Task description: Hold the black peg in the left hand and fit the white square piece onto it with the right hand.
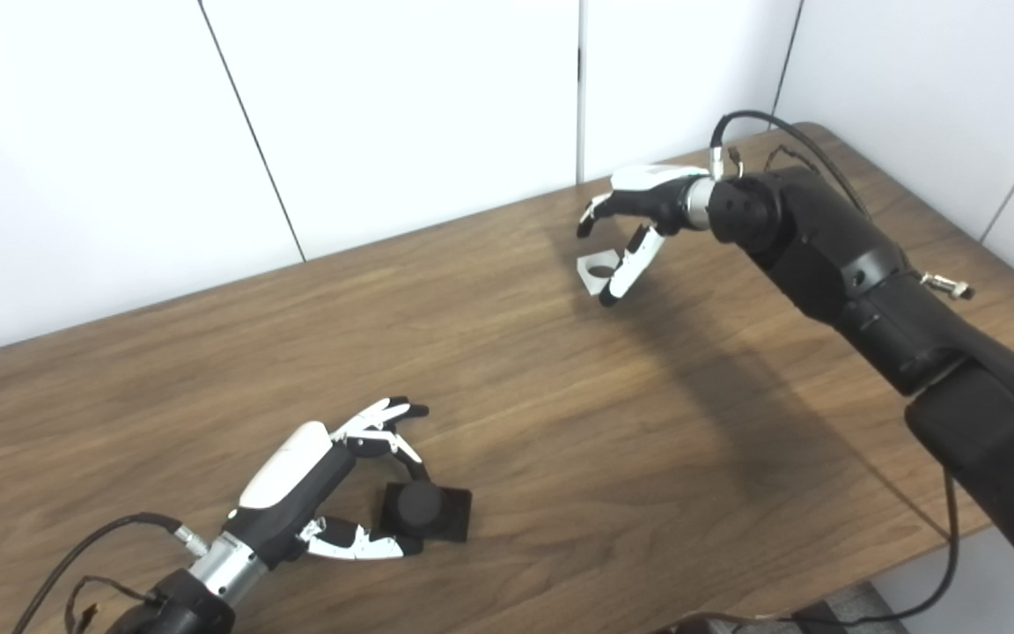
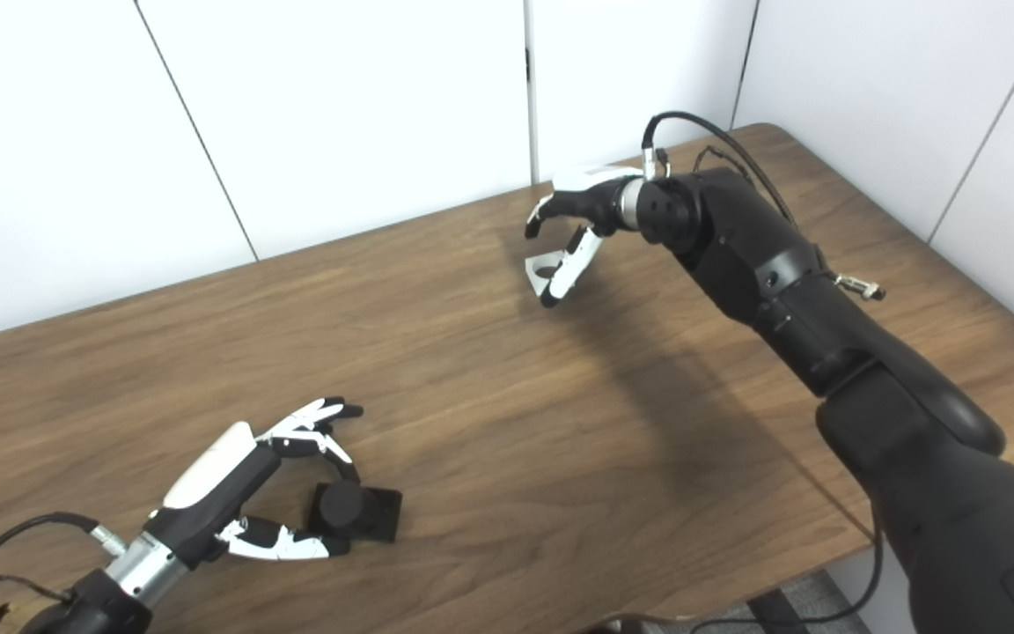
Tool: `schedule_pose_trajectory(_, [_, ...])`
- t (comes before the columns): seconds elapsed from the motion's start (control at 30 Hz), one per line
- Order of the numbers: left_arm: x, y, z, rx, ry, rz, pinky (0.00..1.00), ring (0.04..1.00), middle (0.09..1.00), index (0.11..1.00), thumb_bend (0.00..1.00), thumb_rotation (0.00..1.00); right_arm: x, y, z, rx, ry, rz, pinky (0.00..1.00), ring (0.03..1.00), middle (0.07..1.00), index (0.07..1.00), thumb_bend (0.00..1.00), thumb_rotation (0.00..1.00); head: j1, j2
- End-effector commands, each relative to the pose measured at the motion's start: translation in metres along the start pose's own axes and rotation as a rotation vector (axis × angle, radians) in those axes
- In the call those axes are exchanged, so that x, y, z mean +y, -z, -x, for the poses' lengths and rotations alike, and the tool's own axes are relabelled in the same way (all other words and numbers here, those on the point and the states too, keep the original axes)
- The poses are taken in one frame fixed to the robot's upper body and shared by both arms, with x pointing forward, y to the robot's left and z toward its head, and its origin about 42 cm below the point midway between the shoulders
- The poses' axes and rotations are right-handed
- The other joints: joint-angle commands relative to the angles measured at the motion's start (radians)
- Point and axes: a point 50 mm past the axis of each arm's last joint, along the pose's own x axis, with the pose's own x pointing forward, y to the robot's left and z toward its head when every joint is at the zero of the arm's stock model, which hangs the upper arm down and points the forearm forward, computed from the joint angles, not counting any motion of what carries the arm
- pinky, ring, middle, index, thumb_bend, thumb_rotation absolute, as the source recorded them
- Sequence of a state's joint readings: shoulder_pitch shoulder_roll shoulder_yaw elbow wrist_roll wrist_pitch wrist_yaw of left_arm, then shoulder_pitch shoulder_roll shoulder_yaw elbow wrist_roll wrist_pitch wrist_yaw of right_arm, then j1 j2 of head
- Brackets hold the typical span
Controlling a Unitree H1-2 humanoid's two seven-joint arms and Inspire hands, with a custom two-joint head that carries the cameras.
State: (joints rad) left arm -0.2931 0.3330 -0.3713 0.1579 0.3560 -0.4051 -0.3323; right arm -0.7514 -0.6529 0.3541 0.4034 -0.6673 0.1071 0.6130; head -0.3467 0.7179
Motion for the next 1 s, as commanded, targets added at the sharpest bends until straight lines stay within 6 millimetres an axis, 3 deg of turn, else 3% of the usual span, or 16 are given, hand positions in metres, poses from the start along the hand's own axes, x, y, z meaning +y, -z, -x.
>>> schedule_pose_trajectory(0.0, [0.007, 0.008, 0.009, 0.064, 0.026, -0.034, 0.83, 0.963, 0.913, 0.498, 0.52, 0.09, -0.026, 0.007, 0.009, 0.010, 0.072, 0.015, 1.00, 0.989, 0.960, 0.838, 0.98, 0.43, -0.001, 0.001])
schedule_pose_trajectory(0.5, [0.004, 0.008, 0.013, 0.062, 0.022, -0.028, 0.83, 0.962, 0.912, 0.498, 0.51, 0.09, -0.006, 0.018, 0.005, 0.044, 0.062, 0.017, 1.00, 0.979, 0.950, 0.831, 0.90, 0.42, 0.012, 0.011])
schedule_pose_trajectory(0.97, [0.001, 0.006, 0.015, 0.058, 0.015, -0.019, 0.82, 0.962, 0.910, 0.498, 0.51, 0.09, 0.007, 0.022, -0.006, -0.010, 0.183, 0.059, 0.93, 0.898, 0.864, 0.686, 0.75, 0.28, 0.026, 0.020])
